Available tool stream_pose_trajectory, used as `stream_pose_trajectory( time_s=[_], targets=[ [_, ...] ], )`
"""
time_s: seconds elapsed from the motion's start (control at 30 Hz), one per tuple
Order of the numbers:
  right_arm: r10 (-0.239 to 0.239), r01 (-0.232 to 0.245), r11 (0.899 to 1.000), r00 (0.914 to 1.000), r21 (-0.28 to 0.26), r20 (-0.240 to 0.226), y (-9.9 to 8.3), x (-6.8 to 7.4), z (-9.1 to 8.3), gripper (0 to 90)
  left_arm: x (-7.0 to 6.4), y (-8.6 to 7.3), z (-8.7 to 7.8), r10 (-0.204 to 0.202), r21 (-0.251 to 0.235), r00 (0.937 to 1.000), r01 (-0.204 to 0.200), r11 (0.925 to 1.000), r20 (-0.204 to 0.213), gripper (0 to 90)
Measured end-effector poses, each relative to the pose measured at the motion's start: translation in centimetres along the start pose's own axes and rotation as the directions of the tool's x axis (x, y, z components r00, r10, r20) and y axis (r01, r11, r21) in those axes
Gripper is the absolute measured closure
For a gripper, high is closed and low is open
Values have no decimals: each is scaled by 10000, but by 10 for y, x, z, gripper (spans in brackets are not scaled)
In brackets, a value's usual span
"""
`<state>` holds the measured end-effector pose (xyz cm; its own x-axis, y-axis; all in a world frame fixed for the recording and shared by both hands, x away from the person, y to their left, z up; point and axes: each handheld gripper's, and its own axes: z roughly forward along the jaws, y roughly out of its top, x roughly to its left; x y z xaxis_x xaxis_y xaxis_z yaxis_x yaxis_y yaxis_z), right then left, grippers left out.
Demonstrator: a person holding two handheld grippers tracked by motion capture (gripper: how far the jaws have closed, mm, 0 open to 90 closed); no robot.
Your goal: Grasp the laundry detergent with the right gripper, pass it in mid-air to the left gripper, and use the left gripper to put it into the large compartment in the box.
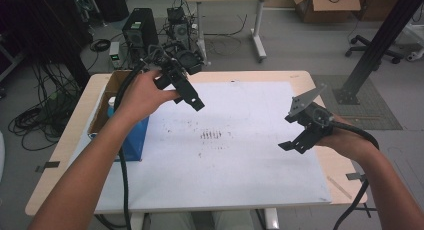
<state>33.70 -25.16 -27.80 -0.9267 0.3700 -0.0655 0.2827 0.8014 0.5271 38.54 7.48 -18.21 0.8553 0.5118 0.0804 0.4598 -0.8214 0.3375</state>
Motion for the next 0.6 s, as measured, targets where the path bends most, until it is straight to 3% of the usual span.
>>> stream_pose_trajectory(
  time_s=[0.2, 0.47, 0.6],
  targets=[
    [87, -87, 9999, 10000, 53, -7, -2, -2, 2, 93, -5, 5, 7, 524, 113, 9985, -526, 9986, 181, 68],
    [96, -96, 9999, 9999, 116, -40, 2, -2, 3, 94, -9, 4, 17, 824, 65, 9959, -827, 9966, 378, 70],
    [28, -27, 9998, 10000, 188, -67, 4, -2, 5, 93, -10, 4, 19, 963, 31, 9950, -964, 9953, 281, 70]
  ],
)
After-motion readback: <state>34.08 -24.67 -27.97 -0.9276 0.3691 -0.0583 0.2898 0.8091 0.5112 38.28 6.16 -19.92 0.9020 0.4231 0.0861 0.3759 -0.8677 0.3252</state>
